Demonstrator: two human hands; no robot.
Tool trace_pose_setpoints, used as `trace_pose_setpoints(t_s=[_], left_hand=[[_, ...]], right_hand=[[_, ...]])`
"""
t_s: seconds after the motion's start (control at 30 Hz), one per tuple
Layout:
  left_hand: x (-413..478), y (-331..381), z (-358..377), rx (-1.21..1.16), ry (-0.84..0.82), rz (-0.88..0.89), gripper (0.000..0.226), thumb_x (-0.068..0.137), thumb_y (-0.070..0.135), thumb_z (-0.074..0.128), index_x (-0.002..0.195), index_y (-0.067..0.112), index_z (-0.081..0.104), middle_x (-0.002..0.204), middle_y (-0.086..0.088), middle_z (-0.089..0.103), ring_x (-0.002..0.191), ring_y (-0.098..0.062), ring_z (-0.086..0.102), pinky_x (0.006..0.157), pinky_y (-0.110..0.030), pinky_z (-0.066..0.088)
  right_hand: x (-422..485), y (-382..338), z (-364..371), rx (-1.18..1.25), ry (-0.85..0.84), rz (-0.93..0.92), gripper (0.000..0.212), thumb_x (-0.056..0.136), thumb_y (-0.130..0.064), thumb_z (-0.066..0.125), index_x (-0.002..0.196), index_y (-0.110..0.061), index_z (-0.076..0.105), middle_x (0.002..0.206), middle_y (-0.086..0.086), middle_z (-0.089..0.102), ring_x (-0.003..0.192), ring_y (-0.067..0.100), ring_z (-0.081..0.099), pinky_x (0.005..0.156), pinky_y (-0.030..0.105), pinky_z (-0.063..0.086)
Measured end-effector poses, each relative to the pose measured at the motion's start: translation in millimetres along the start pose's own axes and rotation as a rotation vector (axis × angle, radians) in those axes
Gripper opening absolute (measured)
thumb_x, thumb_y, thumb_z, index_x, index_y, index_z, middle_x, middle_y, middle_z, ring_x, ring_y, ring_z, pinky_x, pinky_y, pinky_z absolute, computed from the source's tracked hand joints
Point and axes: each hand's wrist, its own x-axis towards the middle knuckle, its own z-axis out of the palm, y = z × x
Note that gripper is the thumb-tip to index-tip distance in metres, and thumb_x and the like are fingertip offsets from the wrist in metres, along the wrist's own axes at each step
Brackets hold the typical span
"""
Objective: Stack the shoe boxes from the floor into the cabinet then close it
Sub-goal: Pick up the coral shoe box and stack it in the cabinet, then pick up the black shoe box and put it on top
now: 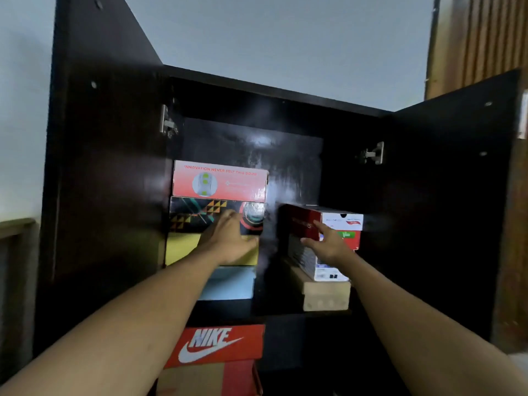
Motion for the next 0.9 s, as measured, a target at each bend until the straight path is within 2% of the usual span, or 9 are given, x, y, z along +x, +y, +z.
trace_pose_setpoints(t_s=[0.07,0.13,0.23,0.33,0.43,0.53,0.67,0.77,0.9], left_hand=[[-19,39,5,-0.041,-0.052,0.045,0.077,0.085,0.053,0.067,0.146,0.014,0.042,0.151,-0.003,0.036,0.140,-0.024,0.036,0.111,-0.040,0.038],[-38,83,11,-0.088,-0.095,0.107,0.077,0.085,0.053,0.067,0.146,0.014,0.043,0.151,-0.004,0.038,0.139,-0.024,0.038,0.111,-0.039,0.038],[-61,147,20,-0.124,-0.138,0.197,0.068,0.085,0.053,0.067,0.141,0.018,0.049,0.145,-0.002,0.044,0.132,-0.024,0.045,0.103,-0.040,0.043],[-80,205,34,-0.187,-0.189,0.263,0.063,0.086,0.056,0.065,0.137,0.022,0.051,0.143,0.002,0.047,0.129,-0.022,0.048,0.098,-0.041,0.046],[-98,263,54,-0.230,-0.238,0.369,0.067,0.088,0.056,0.063,0.143,0.022,0.047,0.148,0.002,0.044,0.134,-0.022,0.045,0.100,-0.042,0.046],[-122,313,86,-0.263,-0.322,0.477,0.067,0.088,0.059,0.061,0.143,0.023,0.048,0.146,0.001,0.045,0.131,-0.022,0.047,0.092,-0.037,0.044],[-156,363,144,-0.262,-0.518,0.586,0.068,0.088,0.061,0.059,0.143,0.023,0.046,0.150,0.000,0.042,0.133,-0.023,0.045,0.096,-0.038,0.043],[-173,398,198,-0.246,-0.640,0.641,0.069,0.089,0.063,0.058,0.144,0.024,0.045,0.152,0.001,0.039,0.134,-0.022,0.043,0.095,-0.037,0.045],[-195,449,285,-0.264,-0.790,0.676,0.072,0.090,0.057,0.062,0.147,0.017,0.042,0.154,-0.003,0.037,0.136,-0.024,0.041,0.100,-0.034,0.042]], right_hand=[[-40,14,-31,0.010,0.023,0.070,0.067,0.091,-0.023,0.071,0.150,-0.014,0.039,0.130,-0.001,0.058,0.108,0.024,0.064,0.081,0.029,0.054],[-79,30,-67,-0.009,0.079,0.120,0.064,0.087,-0.026,0.074,0.144,-0.016,0.046,0.120,0.000,0.066,0.105,0.021,0.066,0.077,0.029,0.055],[-138,48,-135,-0.084,0.203,0.231,0.076,0.087,-0.036,0.073,0.152,-0.022,0.036,0.138,0.010,0.057,0.102,0.020,0.063,0.066,0.023,0.055],[-199,60,-201,-0.157,0.260,0.298,0.075,0.092,-0.039,0.068,0.154,-0.023,0.030,0.152,0.008,0.042,0.129,0.025,0.052,0.095,0.036,0.052],[-255,77,-250,-0.271,0.355,0.358,0.073,0.094,-0.035,0.065,0.155,-0.016,0.029,0.152,0.011,0.042,0.118,0.025,0.057,0.086,0.033,0.050],[-301,104,-279,-0.354,0.441,0.460,0.071,0.093,-0.033,0.067,0.153,-0.014,0.033,0.146,0.013,0.048,0.109,0.025,0.058,0.091,0.037,0.051],[-349,149,-303,-0.419,0.429,0.566,0.065,0.091,-0.029,0.069,0.148,-0.011,0.042,0.145,0.014,0.050,0.124,0.025,0.054,0.097,0.032,0.044],[-371,192,-320,-0.475,0.410,0.674,0.072,0.091,-0.035,0.069,0.152,-0.013,0.035,0.151,0.015,0.043,0.134,0.030,0.048,0.107,0.039,0.042],[-397,273,-349,-0.533,0.352,0.783,0.074,0.092,-0.041,0.067,0.152,-0.015,0.034,0.153,0.014,0.041,0.134,0.029,0.047,0.107,0.038,0.041]])
